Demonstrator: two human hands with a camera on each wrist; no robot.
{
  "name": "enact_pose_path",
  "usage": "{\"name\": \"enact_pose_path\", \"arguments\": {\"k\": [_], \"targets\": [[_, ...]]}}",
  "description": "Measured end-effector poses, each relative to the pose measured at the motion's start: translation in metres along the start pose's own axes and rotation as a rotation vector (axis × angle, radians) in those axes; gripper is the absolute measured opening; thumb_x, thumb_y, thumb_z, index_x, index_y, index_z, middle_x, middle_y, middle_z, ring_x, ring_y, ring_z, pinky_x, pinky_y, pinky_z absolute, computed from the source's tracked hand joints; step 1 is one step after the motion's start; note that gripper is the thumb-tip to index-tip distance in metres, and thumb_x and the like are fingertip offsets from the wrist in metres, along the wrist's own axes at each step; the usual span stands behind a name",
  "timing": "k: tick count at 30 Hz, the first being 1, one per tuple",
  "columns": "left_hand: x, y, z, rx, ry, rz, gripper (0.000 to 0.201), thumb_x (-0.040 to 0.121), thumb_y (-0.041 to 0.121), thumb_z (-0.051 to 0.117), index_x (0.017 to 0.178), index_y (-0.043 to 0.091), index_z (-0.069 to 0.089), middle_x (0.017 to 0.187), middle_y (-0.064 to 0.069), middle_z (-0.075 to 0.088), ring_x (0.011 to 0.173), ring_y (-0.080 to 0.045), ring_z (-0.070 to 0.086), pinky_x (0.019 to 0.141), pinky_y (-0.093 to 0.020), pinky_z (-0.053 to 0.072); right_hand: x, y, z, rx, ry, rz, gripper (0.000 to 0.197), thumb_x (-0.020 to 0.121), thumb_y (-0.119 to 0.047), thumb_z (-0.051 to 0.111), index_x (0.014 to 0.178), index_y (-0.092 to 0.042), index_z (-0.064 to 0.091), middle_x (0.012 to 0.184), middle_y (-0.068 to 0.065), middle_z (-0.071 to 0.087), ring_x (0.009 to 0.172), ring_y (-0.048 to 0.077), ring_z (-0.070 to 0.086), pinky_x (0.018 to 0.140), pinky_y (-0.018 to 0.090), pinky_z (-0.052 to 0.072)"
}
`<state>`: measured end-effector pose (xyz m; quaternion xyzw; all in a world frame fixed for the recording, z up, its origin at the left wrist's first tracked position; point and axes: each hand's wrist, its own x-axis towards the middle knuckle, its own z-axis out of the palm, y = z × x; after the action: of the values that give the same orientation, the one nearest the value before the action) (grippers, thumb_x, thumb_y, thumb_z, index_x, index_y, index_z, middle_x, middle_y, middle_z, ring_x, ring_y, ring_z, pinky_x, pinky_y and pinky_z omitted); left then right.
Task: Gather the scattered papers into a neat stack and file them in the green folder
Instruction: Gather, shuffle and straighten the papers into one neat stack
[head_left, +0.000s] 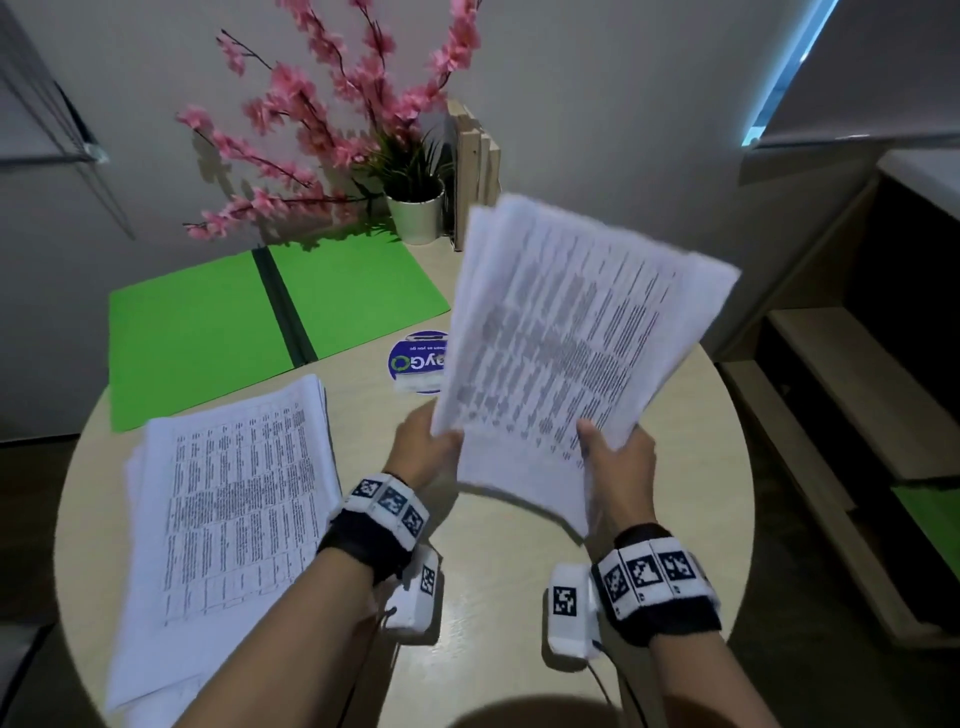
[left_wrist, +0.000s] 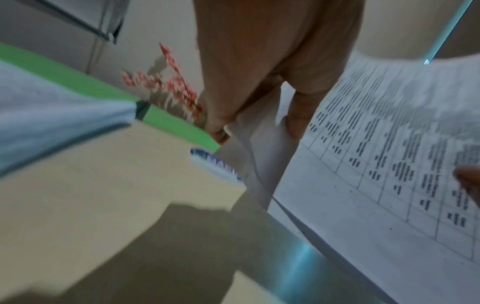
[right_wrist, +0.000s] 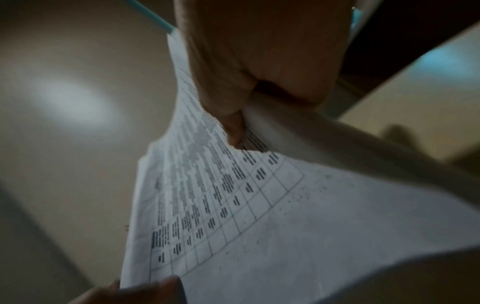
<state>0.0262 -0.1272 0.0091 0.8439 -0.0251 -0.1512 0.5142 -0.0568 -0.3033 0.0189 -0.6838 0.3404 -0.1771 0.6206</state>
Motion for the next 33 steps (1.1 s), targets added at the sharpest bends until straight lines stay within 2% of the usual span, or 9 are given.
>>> {"name": "enact_pose_path", "arguments": {"k": [3, 6, 12, 15, 18, 21, 25, 28, 33], "targets": [[-0.007, 0.019, -0.036, -0.156, 0.048, 0.081, 0.027, 0.079, 0.009, 0.068, 0.105, 0.006, 0.06, 0.099, -0.013, 0.065, 0.091, -0.026, 0.062, 0.08, -0.037, 0.054, -0.016, -0.032, 0.003, 0.081, -0.054, -0.149, 0.012, 0.078, -0.012, 0.071, 0.085, -0.011, 0.061, 0.082, 0.003, 0.064, 0.078, 0.019, 0.061, 0.076, 0.028, 0.047], [-0.016, 0.03, -0.063, -0.313, 0.095, 0.121, 0.038, 0.074, 0.011, 0.074, 0.108, 0.003, 0.058, 0.092, -0.003, 0.065, 0.08, -0.014, 0.063, 0.061, -0.01, 0.054, -0.036, -0.043, 0.006, 0.16, -0.177, -0.17, 0.018, 0.074, -0.015, 0.076, 0.087, -0.011, 0.064, 0.084, 0.004, 0.072, 0.082, 0.019, 0.068, 0.079, 0.031, 0.054], [-0.032, 0.031, -0.077, -0.359, 0.083, 0.15, 0.037, 0.077, 0.003, 0.07, 0.113, -0.001, 0.063, 0.1, -0.009, 0.068, 0.062, 0.012, 0.066, 0.063, -0.006, 0.054, -0.059, -0.039, 0.026, 0.133, -0.285, -0.33, 0.022, 0.077, -0.004, 0.071, 0.096, -0.012, 0.063, 0.091, 0.003, 0.068, 0.086, 0.001, 0.066, 0.079, 0.029, 0.056], [-0.04, 0.037, -0.095, -0.298, 0.129, 0.199, 0.014, 0.083, 0.013, 0.065, 0.095, 0.005, 0.066, 0.091, -0.012, 0.066, 0.068, -0.005, 0.066, 0.068, -0.018, 0.054, -0.055, -0.045, 0.041, 0.174, -0.221, -0.296, 0.016, 0.082, -0.005, 0.065, 0.098, -0.009, 0.062, 0.084, 0.001, 0.066, 0.069, -0.005, 0.065, 0.063, 0.014, 0.054], [-0.04, 0.044, -0.134, -0.349, 0.265, 0.172, 0.012, 0.083, 0.018, 0.065, 0.073, 0.014, 0.059, 0.08, -0.013, 0.058, 0.07, -0.02, 0.056, 0.07, -0.034, 0.051, -0.057, -0.048, 0.066, 0.052, -0.232, -0.339, 0.011, 0.085, -0.012, 0.061, 0.095, -0.01, 0.056, 0.085, 0.005, 0.062, 0.072, 0.012, 0.06, 0.063, 0.023, 0.051], [-0.031, 0.033, -0.177, -0.355, 0.414, 0.146, 0.016, 0.084, 0.013, 0.062, 0.092, 0.0, 0.065, 0.084, -0.014, 0.062, 0.074, -0.02, 0.056, 0.072, -0.034, 0.051, -0.071, -0.035, 0.101, 0.004, -0.39, -0.262, 0.012, 0.09, -0.012, 0.051, 0.102, -0.011, 0.047, 0.09, -0.002, 0.059, 0.077, 0.009, 0.057, 0.062, 0.015, 0.048], [-0.021, -0.02, -0.219, -0.222, 0.494, -0.061, 0.037, 0.08, 0.013, 0.054, 0.114, -0.002, 0.059, 0.114, -0.024, 0.065, 0.091, -0.022, 0.057, 0.092, -0.044, 0.049, -0.094, -0.004, 0.148, -0.239, -0.594, -0.169, 0.017, 0.089, -0.007, 0.049, 0.104, -0.012, 0.043, 0.096, 0.001, 0.056, 0.083, 0.018, 0.054, 0.072, 0.028, 0.042], [-0.026, -0.074, -0.23, -0.175, 0.457, -0.279, 0.041, 0.08, 0.013, 0.048, 0.118, 0.002, 0.057, 0.116, -0.023, 0.063, 0.107, -0.035, 0.061, 0.092, -0.044, 0.049, -0.109, 0.029, 0.172, -0.306, -0.68, 0.027, 0.019, 0.085, -0.006, 0.051, 0.102, -0.008, 0.043, 0.084, 0.007, 0.053, 0.066, 0.02, 0.047, 0.063, 0.035, 0.042], [-0.056, -0.146, -0.219, 0.136, 0.234, -0.743, 0.075, 0.08, 0.04, 0.06, 0.14, 0.005, 0.033, 0.147, -0.022, 0.032, 0.131, -0.042, 0.037, 0.108, -0.047, 0.035, -0.122, 0.057, 0.189, -0.984, -0.769, -0.052, 0.044, 0.084, -0.025, 0.056, 0.119, -0.002, 0.044, 0.122, 0.016, 0.039, 0.115, 0.035, 0.039, 0.087, 0.04, 0.04]]}}
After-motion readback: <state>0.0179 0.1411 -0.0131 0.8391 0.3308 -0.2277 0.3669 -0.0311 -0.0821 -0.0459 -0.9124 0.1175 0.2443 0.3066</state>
